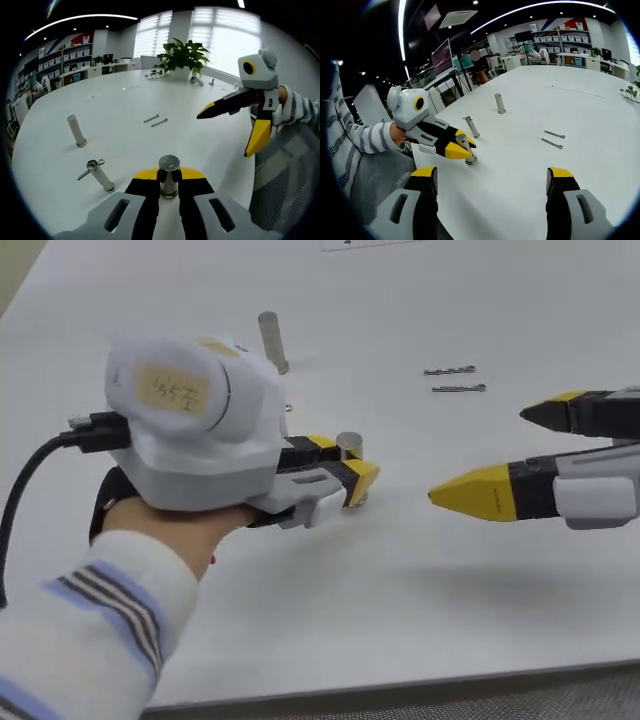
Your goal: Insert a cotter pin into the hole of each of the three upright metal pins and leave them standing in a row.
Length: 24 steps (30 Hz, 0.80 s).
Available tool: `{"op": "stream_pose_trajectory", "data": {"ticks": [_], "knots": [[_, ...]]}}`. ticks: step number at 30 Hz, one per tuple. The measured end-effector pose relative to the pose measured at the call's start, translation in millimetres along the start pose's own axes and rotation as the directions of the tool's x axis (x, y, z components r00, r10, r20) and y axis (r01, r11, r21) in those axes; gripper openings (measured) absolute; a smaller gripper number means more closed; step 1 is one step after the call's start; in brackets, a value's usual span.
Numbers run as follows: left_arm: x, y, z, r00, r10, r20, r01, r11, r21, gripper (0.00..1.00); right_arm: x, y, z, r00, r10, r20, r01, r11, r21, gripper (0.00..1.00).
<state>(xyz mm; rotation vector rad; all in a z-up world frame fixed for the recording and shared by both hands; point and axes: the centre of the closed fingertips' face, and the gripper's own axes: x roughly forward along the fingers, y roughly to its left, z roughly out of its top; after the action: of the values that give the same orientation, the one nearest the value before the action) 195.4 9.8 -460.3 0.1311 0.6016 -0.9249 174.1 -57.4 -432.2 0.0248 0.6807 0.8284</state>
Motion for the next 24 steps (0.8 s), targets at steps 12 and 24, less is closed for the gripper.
{"op": "stream_pose_trajectory", "data": {"ticks": [12,24], "knots": [[2.9,1.0,-5.2,0.9994,0.032,-0.013,-0.032,0.999,-0.013,0.09,1.2,5.0,-2.9,0.9998,0.013,-0.015,-0.013,1.000,-0.008,0.89],[2.0,-1.4,-8.0,0.9983,0.055,-0.016,-0.055,0.998,0.014,0.10,3.3,5.2,-4.5,0.9996,0.019,-0.023,-0.019,1.000,-0.012,0.88]]}}
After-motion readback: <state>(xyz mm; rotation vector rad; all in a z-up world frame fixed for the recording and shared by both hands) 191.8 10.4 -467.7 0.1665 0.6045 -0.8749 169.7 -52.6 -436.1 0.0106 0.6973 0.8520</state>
